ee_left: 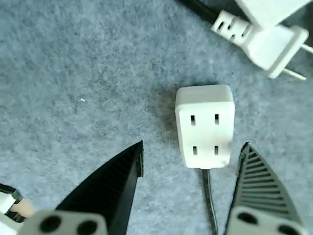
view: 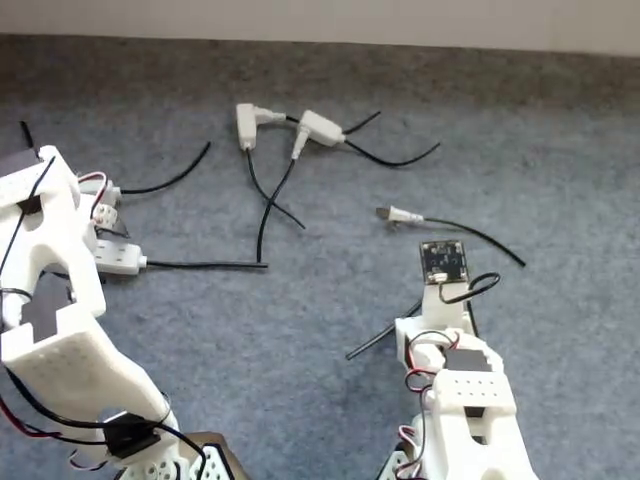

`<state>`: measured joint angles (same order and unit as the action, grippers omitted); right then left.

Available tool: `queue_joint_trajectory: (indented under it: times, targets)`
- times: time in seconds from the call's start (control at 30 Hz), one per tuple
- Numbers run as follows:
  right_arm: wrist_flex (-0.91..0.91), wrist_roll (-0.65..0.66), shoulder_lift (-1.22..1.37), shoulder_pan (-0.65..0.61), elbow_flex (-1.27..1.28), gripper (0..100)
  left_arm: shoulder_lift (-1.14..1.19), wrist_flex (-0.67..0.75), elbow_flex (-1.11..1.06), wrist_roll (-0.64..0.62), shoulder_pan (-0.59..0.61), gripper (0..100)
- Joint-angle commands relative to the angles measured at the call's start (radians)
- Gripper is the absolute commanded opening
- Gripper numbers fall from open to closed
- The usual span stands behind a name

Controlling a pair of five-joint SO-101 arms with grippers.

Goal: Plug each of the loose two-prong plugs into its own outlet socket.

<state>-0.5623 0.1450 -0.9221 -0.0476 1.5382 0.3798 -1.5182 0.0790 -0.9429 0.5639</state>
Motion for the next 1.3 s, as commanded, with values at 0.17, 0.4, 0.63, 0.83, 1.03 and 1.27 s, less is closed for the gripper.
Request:
queue_joint_trajectory:
  times: [0.17, 0.4, 0.63, 0.83, 1.03, 1.27]
  targets:
    - [0.015, 0.011, -0.005, -0.019, -0.001, 0.7, -0.054, 0.166, -0.074, -0.021, -0.03, 30]
    - [0.015, 0.011, -0.005, -0.019, -0.001, 0.7, -0.056, 0.235, -0.136, -0.02, -0.036, 28]
    - [0.015, 0.011, -0.005, -0.019, -0.001, 0.7, -0.058, 0.253, -0.13, 0.157, -0.051, 0]
    - [0.015, 0.011, -0.005, -0.019, -0.001, 0.7, -0.067, 0.255, -0.056, 0.42, -0.035, 1]
    - [0.015, 0.011, -0.005, -0.019, -0.001, 0.7, -0.067, 0.049, 0.219, 0.775, -0.067, 1]
    - [0.015, 0.011, -0.005, -0.019, -0.001, 0.7, -0.068, -0.267, 0.404, 1.292, -0.332, 1]
